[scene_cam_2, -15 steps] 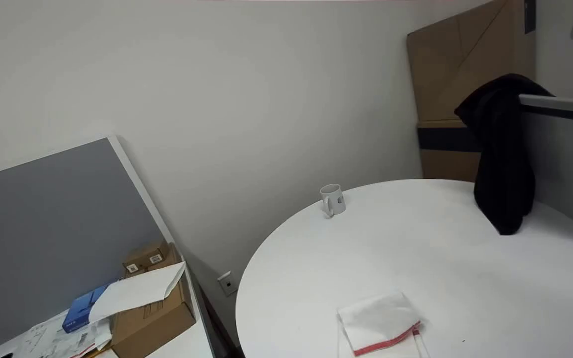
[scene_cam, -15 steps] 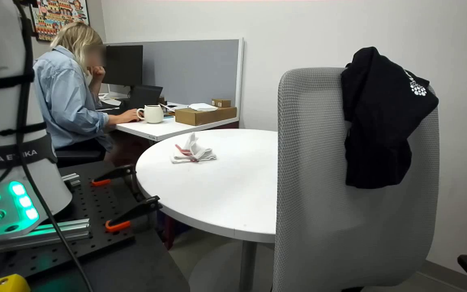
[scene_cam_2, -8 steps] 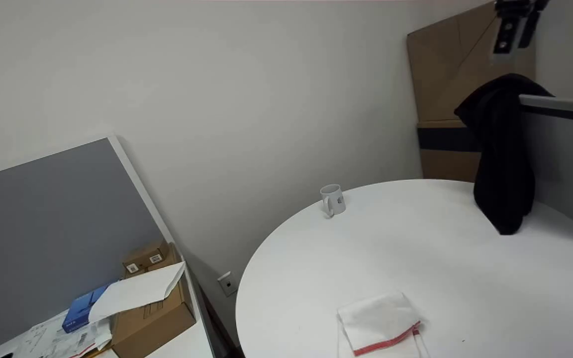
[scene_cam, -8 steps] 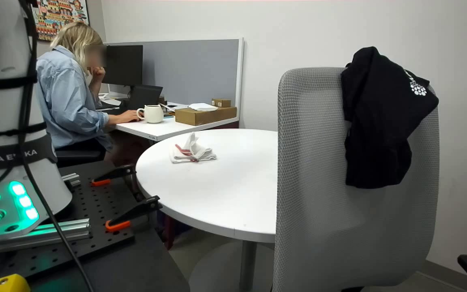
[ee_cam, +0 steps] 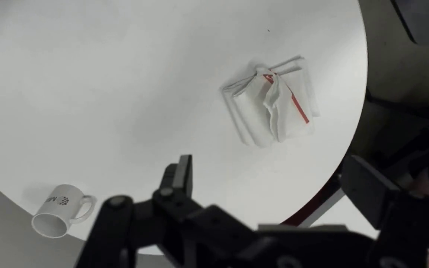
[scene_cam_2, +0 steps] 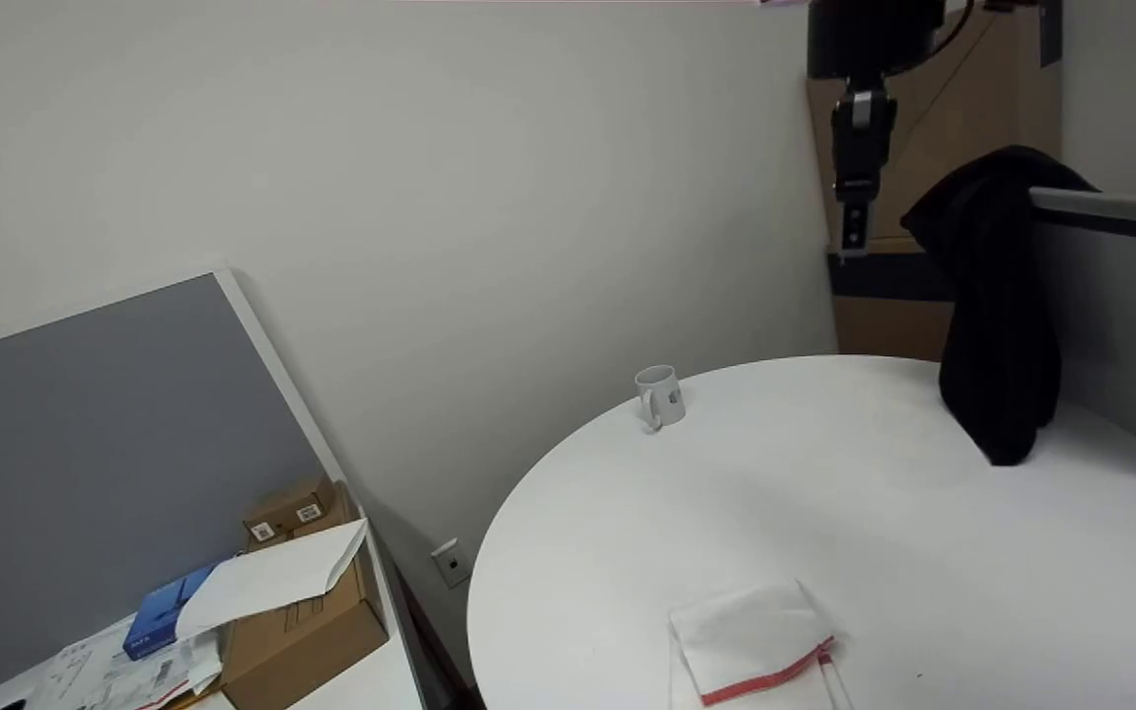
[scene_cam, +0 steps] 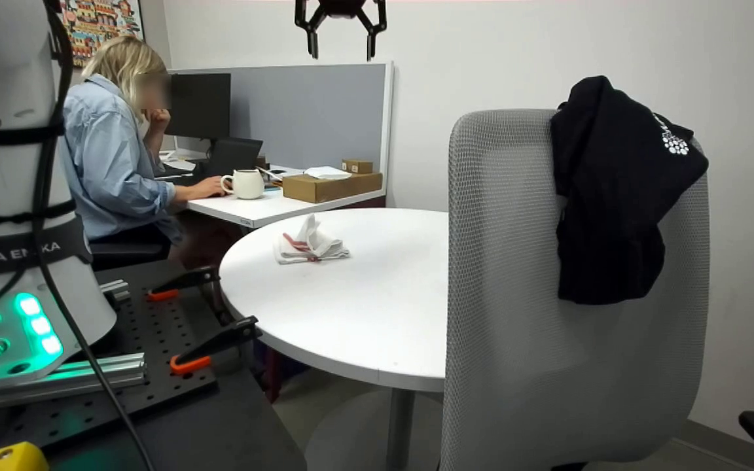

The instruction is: Spread out the towel on the table

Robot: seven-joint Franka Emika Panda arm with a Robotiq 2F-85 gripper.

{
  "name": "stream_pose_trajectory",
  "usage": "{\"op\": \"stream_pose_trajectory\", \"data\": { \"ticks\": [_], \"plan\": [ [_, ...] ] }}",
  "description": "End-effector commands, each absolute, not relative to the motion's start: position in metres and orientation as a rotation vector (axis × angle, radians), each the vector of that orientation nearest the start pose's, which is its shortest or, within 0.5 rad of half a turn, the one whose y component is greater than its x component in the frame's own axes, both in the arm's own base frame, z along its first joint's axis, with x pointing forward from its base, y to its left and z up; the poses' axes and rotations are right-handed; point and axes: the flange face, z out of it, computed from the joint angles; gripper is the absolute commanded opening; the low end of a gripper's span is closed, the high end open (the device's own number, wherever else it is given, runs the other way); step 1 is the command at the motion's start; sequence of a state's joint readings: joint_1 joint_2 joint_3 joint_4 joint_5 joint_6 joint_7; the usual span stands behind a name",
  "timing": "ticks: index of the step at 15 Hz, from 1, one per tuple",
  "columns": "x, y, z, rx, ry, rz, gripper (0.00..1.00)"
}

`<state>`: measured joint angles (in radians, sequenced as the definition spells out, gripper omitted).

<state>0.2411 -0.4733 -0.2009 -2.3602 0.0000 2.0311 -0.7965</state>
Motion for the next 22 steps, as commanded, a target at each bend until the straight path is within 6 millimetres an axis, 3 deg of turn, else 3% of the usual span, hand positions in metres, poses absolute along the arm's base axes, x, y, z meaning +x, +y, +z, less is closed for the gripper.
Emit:
{"op": "stream_pose_trajectory", "data": {
  "ticks": [1,4,7,17,22],
  "plan": [
    [0.463,0.009,0.471,-2.794,-1.345,-0.188,1.00],
    [0.479,0.017,0.438,-2.774,-1.372,-0.165,1.00],
    [0.483,0.030,0.410,-2.735,-1.363,-0.140,1.00],
    [0.460,0.058,0.287,-2.638,-1.345,0.212,1.00],
    [0.461,0.082,0.240,-2.631,-1.386,0.200,1.00]
  ]
}}
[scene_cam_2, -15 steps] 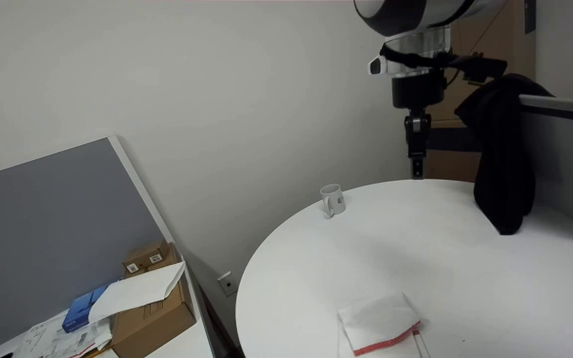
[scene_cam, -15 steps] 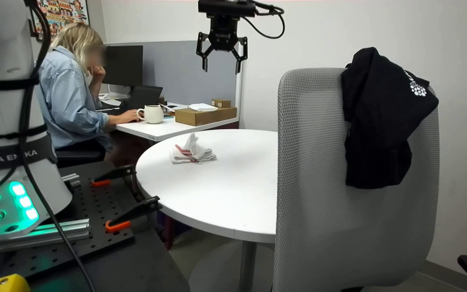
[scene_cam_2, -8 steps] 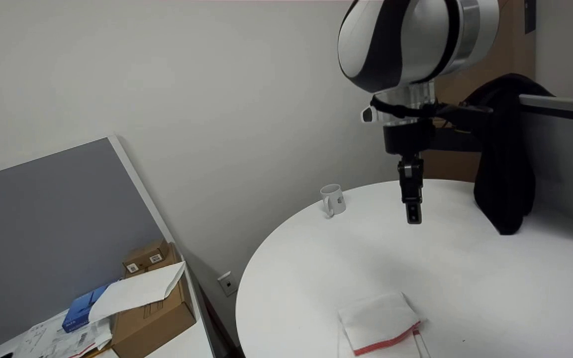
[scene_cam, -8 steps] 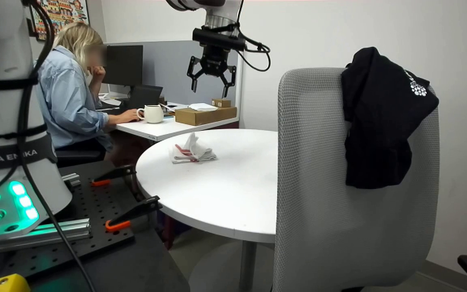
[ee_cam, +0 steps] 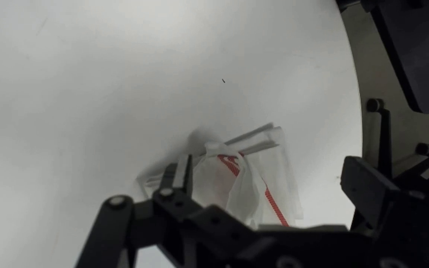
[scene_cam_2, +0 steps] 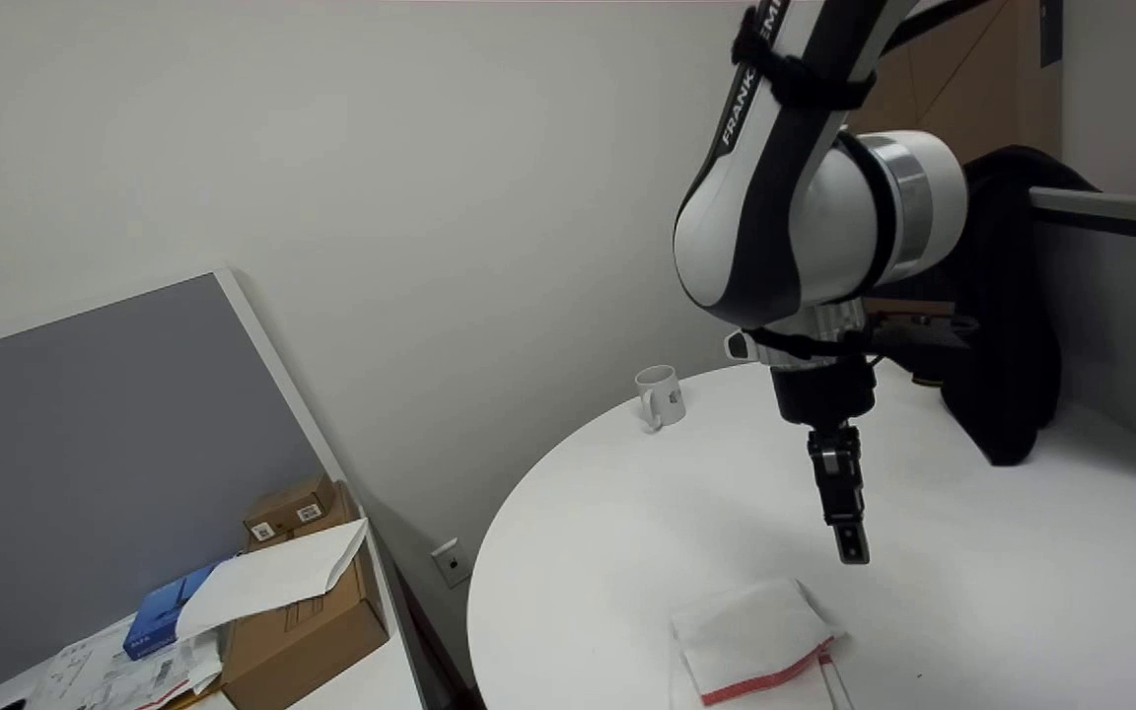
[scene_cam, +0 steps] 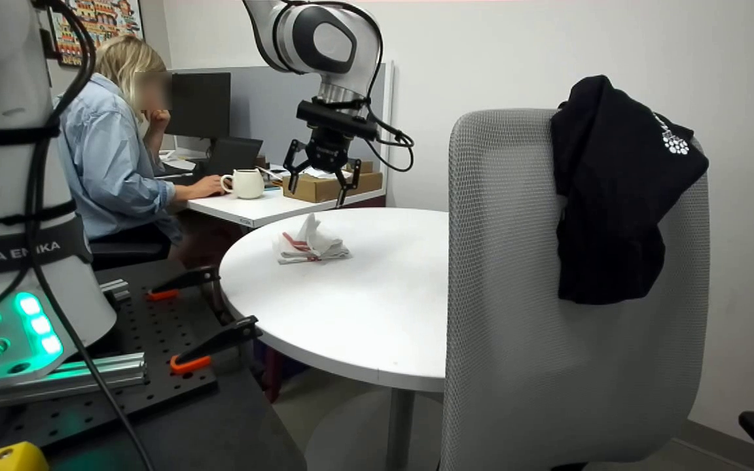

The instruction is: Spread out the towel on the table

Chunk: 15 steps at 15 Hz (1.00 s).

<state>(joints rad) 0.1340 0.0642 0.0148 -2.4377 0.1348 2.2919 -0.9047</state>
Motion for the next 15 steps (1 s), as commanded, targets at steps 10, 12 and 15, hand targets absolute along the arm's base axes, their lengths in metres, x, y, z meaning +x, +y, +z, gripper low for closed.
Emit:
{"op": "stream_pose_trajectory", "data": {
  "ticks": [10,12,15],
  "plan": [
    [0.491,0.114,0.195,-2.639,-1.310,0.135,1.00],
    [0.497,0.122,0.196,-2.637,-1.298,0.123,1.00],
    [0.500,0.134,0.197,-2.636,-1.243,0.127,1.00]
  ]
}}
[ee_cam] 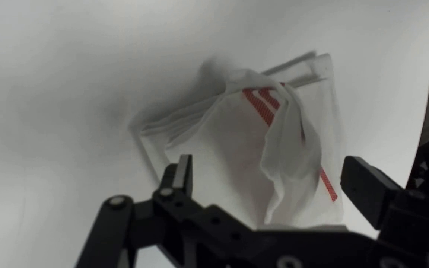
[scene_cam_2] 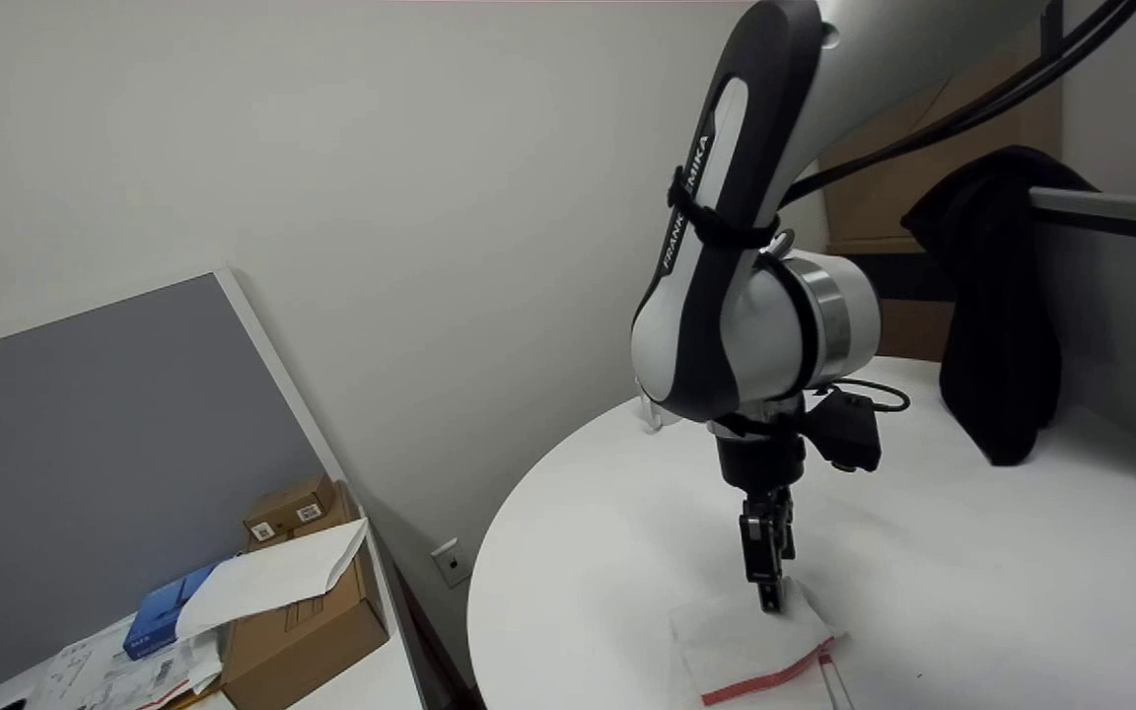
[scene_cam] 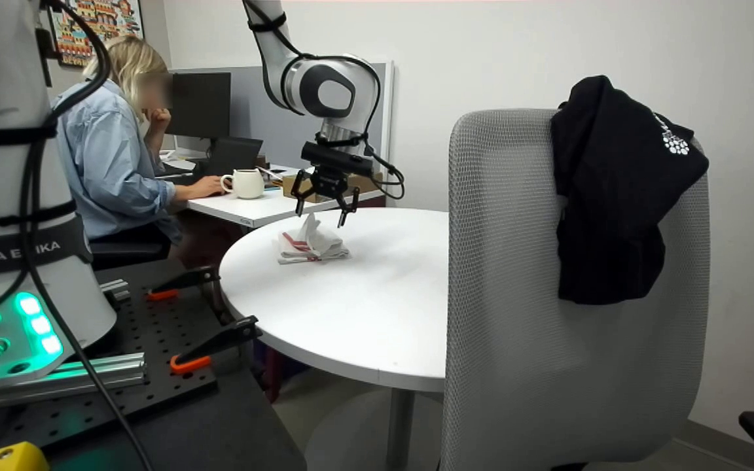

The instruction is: Spread out the towel on the table

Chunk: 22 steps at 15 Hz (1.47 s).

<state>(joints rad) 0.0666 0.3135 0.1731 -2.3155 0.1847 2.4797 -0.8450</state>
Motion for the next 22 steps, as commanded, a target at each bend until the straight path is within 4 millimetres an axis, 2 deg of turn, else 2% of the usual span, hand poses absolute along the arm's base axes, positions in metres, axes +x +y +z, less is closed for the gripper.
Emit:
{"op": "stream_pose_trajectory", "data": {
  "ticks": [1,5,6,7,9,15,18,20,22],
  "plan": [
    [0.499,0.137,0.197,-2.635,-1.225,0.134,1.00],
    [0.492,0.141,0.191,-2.652,-1.177,0.173,1.00],
    [0.490,0.140,0.190,-2.657,-1.167,0.181,0.97],
    [0.489,0.138,0.188,-2.662,-1.157,0.186,0.74],
    [0.488,0.136,0.186,-2.666,-1.146,0.193,0.69],
    [0.488,0.134,0.188,-2.671,-1.117,0.196,0.23],
    [0.481,0.132,0.193,-2.671,-1.052,0.228,0.01],
    [0.480,0.126,0.198,-2.673,-1.005,0.226,0.00],
    [0.487,0.112,0.212,-2.682,-0.926,0.189,0.02]
  ]
}}
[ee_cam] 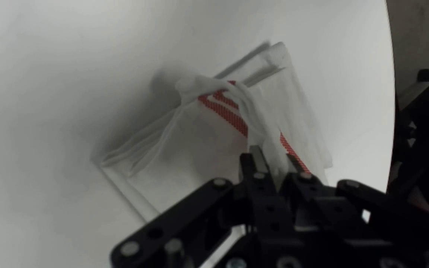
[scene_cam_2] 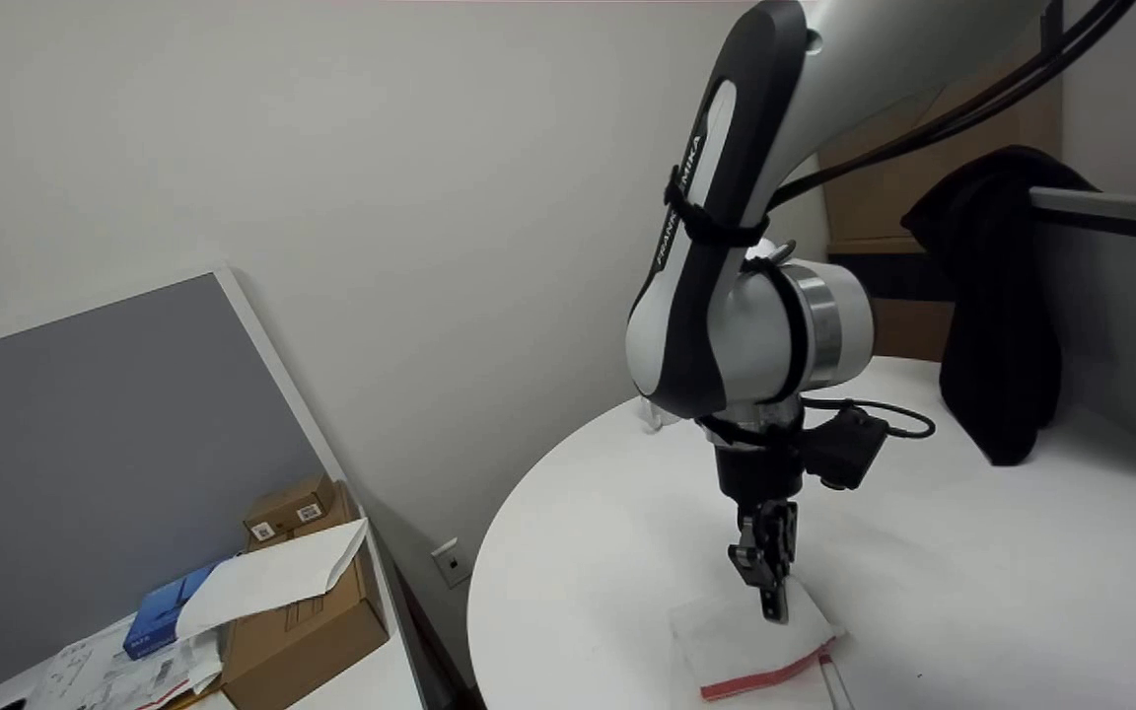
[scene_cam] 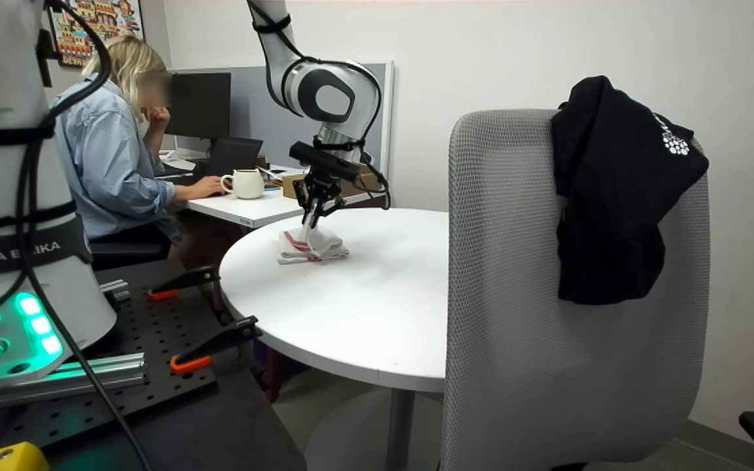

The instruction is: Spread out the towel on the table

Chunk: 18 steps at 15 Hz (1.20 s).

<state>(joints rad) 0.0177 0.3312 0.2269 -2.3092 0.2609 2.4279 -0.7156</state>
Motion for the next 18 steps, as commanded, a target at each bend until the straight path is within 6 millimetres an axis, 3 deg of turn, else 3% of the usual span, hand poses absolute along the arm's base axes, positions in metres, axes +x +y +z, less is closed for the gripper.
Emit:
{"op": "stream_pose_trajectory", "data": {
  "ticks": [1,4,9,13,18],
  "plan": [
    [0.493,0.103,0.223,-2.687,-0.876,0.158,0.02],
    [0.515,0.067,0.270,-2.705,-0.721,0.030,0.02],
    [0.556,0.007,0.381,-2.753,-0.612,-0.234,0.02],
    [0.580,-0.023,0.469,-2.778,-0.592,-0.449,0.02],
    [0.603,-0.046,0.573,-2.793,-0.633,-0.724,0.02]
  ]
}}
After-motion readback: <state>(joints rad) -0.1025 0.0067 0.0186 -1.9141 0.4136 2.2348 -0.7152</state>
